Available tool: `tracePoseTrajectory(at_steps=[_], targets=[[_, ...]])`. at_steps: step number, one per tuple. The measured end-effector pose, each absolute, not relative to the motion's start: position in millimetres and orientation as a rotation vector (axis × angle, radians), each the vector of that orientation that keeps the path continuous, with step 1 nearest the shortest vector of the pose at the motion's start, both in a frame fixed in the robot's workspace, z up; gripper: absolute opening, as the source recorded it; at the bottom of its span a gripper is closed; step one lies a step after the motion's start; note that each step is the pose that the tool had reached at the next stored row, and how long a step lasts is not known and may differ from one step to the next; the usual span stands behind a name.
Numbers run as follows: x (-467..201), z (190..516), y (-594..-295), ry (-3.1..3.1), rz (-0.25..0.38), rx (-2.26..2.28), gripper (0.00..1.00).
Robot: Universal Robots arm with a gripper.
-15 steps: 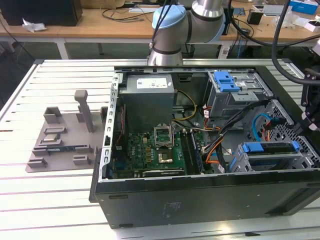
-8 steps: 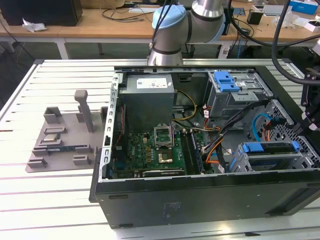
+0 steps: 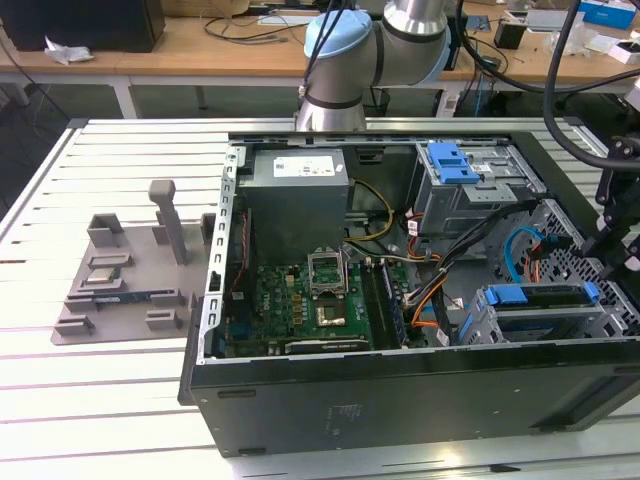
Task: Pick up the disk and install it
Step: 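Insert the first disk wire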
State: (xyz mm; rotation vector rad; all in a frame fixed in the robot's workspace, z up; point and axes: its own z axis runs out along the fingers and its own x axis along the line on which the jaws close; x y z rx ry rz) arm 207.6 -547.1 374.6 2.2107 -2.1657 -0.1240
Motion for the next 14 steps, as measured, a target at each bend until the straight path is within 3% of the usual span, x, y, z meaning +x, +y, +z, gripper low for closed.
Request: tracePoseTrajectory(at_steps=[1, 14], targets=[[207.6, 374.6, -547.1, -2.166, -0.124, 2.211, 0.36], [207.1, 374.5, -534.1, -2.166, -0.124, 2.211, 0.36]])
